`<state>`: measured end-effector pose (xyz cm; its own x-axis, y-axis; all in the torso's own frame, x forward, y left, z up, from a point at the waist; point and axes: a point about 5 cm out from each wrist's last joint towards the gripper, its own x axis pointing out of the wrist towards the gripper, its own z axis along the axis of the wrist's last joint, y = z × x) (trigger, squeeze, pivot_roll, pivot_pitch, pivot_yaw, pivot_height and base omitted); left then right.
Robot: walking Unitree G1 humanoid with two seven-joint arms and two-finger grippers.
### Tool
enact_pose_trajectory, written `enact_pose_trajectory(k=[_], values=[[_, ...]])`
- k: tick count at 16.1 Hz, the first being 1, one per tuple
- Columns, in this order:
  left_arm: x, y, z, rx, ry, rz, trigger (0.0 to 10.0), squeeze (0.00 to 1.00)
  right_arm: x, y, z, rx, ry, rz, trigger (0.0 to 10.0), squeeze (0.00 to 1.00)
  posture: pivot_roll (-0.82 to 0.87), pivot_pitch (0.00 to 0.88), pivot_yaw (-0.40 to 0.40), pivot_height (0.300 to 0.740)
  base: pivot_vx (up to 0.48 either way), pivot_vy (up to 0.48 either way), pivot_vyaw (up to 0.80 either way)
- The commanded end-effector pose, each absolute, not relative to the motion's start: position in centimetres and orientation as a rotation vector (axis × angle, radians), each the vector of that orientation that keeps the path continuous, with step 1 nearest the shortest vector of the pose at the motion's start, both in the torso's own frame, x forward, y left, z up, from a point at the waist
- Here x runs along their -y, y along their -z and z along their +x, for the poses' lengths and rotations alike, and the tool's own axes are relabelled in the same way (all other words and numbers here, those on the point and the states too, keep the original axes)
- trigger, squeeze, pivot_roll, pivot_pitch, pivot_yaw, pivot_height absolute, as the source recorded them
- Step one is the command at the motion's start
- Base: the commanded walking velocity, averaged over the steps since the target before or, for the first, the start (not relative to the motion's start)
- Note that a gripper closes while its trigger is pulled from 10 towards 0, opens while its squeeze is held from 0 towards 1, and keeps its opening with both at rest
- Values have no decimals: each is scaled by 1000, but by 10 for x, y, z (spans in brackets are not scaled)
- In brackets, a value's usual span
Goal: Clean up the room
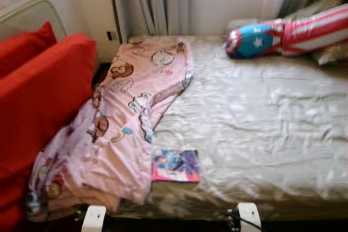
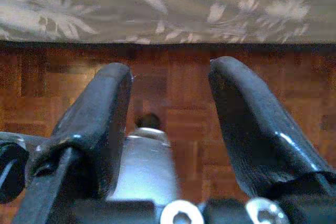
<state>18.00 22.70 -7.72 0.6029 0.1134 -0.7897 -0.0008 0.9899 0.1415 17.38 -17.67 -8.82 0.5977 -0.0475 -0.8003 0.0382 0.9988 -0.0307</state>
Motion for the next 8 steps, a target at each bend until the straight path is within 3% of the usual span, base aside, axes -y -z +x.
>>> enact_pose_trajectory(k=[1, 5, 8], values=[[-228, 78, 178, -930, -68, 136, 10000, 0, 177, 90, 169, -946, 51, -11, 10000, 0, 17, 0, 31, 740, 0, 416, 0], [-228, 78, 178, -930, -69, 136, 10000, 0, 177, 90, 169, -947, 50, -12, 10000, 0, 18, 0, 31, 740, 0, 420, 0], [-228, 78, 179, -927, -66, 142, 10000, 0, 177, 91, 169, -949, 48, -13, 10000, 0, 19, 0, 30, 740, 0, 0, 0]])
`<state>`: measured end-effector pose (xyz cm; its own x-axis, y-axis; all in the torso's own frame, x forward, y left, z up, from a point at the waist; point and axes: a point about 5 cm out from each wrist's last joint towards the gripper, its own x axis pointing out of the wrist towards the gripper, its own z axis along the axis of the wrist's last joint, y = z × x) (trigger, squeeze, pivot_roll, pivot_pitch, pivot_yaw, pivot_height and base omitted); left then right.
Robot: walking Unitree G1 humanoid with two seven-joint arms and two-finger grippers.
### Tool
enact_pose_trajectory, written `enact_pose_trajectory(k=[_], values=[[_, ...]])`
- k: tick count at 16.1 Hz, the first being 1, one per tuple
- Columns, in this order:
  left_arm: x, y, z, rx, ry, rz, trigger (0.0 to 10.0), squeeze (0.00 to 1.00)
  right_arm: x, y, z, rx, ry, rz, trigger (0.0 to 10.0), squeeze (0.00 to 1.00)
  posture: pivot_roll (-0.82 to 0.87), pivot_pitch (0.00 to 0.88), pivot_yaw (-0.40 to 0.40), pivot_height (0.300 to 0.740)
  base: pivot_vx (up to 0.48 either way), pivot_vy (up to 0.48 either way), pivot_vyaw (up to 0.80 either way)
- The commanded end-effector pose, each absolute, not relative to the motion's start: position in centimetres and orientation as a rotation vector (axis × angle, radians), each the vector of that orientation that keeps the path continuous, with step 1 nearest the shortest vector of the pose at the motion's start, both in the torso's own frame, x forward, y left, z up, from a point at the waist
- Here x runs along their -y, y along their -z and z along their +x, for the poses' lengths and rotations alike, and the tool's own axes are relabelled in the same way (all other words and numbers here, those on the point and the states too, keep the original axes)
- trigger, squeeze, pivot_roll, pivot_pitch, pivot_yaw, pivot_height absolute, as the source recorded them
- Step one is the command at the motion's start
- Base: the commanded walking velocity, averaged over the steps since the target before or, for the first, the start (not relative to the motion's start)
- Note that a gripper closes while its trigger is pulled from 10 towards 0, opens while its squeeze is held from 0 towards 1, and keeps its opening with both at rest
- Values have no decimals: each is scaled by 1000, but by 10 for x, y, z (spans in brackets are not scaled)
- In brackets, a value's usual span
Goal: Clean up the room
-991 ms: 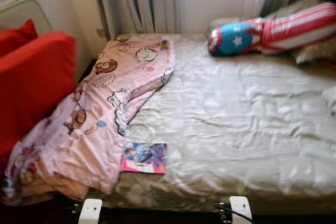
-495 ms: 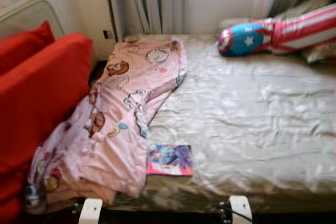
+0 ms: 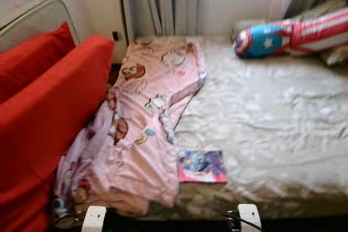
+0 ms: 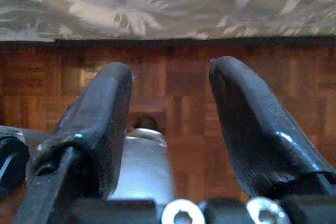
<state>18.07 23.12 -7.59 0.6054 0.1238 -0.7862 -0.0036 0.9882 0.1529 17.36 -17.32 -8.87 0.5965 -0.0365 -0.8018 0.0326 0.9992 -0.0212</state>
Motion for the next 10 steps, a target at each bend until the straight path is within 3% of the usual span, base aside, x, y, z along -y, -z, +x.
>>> enact_pose_trajectory(k=[1, 10], values=[[-228, 78, 179, -927, -66, 142, 10000, 0, 177, 91, 169, -950, 48, -13, 10000, 0, 19, 0, 30, 740, 0, 0, 0], [-227, 78, 179, -922, -62, 124, 10000, 0, 178, 90, 169, -947, 46, -15, 10000, 0, 21, 0, 27, 740, 0, 0, 0]])
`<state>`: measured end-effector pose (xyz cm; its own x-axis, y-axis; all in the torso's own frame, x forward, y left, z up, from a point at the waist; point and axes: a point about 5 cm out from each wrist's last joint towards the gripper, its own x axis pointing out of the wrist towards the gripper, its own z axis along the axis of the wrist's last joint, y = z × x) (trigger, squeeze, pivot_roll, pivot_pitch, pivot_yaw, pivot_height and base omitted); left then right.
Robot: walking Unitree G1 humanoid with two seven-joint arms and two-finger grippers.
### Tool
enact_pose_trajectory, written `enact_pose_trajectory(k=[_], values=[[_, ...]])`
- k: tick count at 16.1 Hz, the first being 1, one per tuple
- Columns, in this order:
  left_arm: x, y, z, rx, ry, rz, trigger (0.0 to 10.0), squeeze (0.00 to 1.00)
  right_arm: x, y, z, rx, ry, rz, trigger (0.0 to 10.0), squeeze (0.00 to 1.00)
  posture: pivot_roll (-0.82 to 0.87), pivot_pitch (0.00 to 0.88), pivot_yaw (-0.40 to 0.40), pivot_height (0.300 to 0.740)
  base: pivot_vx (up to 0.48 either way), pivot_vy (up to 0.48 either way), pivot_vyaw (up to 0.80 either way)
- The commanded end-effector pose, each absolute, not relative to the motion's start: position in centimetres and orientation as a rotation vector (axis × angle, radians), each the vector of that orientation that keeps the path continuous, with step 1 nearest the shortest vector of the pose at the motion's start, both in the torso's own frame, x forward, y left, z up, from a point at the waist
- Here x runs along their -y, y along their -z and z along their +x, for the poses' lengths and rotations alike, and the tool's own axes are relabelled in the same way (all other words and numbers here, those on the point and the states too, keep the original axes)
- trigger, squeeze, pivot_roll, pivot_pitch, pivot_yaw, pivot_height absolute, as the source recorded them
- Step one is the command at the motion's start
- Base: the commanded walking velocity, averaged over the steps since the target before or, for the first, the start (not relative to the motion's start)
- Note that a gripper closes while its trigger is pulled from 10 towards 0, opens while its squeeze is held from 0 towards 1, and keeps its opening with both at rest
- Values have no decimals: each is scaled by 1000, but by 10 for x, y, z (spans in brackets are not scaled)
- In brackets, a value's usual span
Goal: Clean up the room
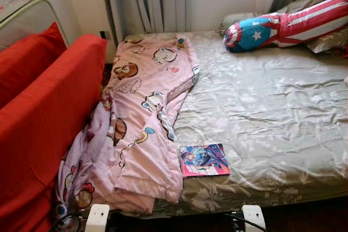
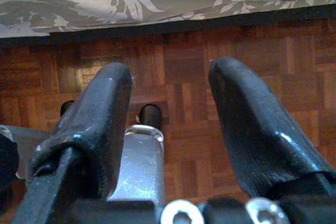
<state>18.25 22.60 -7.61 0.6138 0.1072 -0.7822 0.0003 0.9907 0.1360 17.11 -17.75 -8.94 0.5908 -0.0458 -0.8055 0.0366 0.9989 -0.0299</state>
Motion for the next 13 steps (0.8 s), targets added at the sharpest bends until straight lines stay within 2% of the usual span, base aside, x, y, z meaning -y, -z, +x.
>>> enact_pose_trajectory(k=[1, 9, 13], values=[[-227, 78, 179, -922, -63, 121, 10000, 0, 178, 90, 169, -947, 47, -14, 10000, 0, 21, 0, 27, 740, 0, 0, 0], [-227, 78, 179, -922, -48, 134, 10000, 0, 176, 90, 170, -940, 46, -11, 10000, 0, 22, 0, 28, 740, 0, 0, 0], [-227, 77, 179, -920, -39, 146, 10000, 0, 176, 90, 169, -942, 47, -9, 10000, 0, 21, 0, 27, 740, 0, -425, 0]])
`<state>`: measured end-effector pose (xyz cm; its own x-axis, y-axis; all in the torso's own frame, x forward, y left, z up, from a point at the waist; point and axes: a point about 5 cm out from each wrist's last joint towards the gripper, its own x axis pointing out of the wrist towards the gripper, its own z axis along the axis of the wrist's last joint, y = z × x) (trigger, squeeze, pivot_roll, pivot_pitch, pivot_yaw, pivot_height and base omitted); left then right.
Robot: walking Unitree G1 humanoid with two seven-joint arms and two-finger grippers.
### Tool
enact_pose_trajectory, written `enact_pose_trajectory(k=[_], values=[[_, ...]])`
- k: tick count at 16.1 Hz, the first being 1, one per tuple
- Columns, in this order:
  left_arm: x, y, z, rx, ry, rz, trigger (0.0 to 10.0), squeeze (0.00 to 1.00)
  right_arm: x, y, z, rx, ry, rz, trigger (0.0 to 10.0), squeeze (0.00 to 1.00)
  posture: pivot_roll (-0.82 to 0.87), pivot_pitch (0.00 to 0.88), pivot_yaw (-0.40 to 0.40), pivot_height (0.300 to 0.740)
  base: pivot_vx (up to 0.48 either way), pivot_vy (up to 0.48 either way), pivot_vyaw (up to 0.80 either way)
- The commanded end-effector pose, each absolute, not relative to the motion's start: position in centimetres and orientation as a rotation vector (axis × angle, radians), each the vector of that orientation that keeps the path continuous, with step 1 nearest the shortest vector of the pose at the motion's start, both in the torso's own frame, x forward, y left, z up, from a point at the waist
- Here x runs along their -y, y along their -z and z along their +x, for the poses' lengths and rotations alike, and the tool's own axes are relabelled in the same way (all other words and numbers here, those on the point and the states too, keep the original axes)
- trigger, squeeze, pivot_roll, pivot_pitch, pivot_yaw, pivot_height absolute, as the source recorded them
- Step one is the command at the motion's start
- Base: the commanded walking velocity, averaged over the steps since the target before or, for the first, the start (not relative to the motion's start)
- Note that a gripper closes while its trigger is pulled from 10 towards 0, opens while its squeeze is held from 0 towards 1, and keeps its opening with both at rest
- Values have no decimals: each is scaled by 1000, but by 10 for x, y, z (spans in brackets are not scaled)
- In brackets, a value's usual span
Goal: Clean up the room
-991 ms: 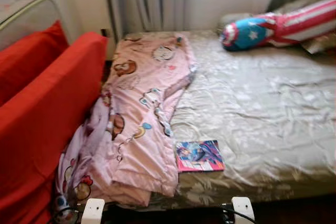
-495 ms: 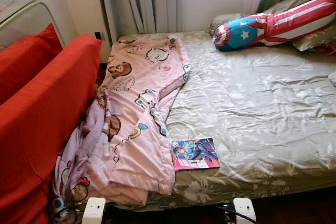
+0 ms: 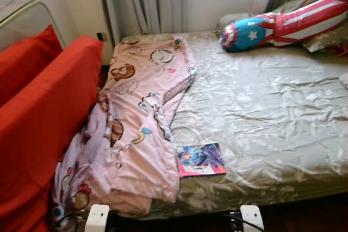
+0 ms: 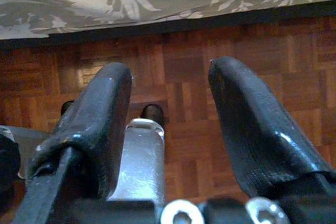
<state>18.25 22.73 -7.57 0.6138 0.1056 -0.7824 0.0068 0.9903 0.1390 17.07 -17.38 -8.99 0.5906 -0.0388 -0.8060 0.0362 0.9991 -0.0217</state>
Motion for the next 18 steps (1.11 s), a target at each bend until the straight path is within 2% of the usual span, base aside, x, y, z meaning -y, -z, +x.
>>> enact_pose_trajectory(k=[1, 10, 14, 18], values=[[-227, 77, 179, -921, -42, 143, 10000, 0, 176, 90, 169, -943, 46, -11, 10000, 0, 22, 0, 26, 740, 0, -458, 0], [-227, 78, 178, -926, -54, 126, 10000, 0, 178, 89, 171, -927, 33, -34, 10000, 0, 21, 0, 25, 740, 0, 0, 0], [-227, 78, 178, -923, -54, 116, 10000, 0, 178, 89, 171, -927, 41, -27, 10000, 0, 17, 0, 27, 740, 0, 0, 723], [-226, 79, 177, -927, -51, 117, 10000, 0, 176, 91, 168, -943, 38, -18, 10000, 0, 17, 0, 28, 740, 0, 0, 0]])
